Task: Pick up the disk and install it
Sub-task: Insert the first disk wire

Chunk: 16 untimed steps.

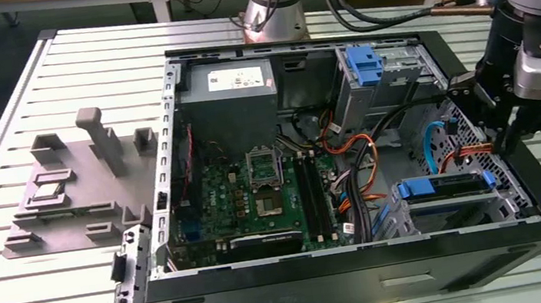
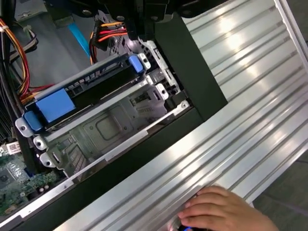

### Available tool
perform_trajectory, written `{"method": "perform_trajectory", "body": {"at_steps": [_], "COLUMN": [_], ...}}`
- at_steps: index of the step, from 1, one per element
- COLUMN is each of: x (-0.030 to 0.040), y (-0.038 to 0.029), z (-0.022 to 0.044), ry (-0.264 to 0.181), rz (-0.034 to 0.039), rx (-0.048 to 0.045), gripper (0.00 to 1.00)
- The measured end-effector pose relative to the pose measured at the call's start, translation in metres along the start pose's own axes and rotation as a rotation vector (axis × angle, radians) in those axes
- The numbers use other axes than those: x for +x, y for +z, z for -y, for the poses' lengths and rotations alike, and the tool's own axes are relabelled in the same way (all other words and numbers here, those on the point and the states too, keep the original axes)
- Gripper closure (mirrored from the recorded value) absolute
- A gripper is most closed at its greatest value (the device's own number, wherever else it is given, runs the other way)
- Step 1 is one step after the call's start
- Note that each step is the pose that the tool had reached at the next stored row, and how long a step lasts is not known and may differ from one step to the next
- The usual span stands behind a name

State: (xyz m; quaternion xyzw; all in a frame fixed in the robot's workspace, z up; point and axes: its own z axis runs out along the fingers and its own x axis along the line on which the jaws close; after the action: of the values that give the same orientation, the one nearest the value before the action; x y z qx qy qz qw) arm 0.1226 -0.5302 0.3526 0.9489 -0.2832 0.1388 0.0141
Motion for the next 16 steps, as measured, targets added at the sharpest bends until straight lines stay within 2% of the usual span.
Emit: {"method": "perform_trajectory", "body": {"at_steps": [16], "x": [-0.0001], "y": [0.0002], "z": [0.0000], "ry": [0.274], "rz": [-0.0149], "rx": [-0.0776], "gripper": [0.83]}}
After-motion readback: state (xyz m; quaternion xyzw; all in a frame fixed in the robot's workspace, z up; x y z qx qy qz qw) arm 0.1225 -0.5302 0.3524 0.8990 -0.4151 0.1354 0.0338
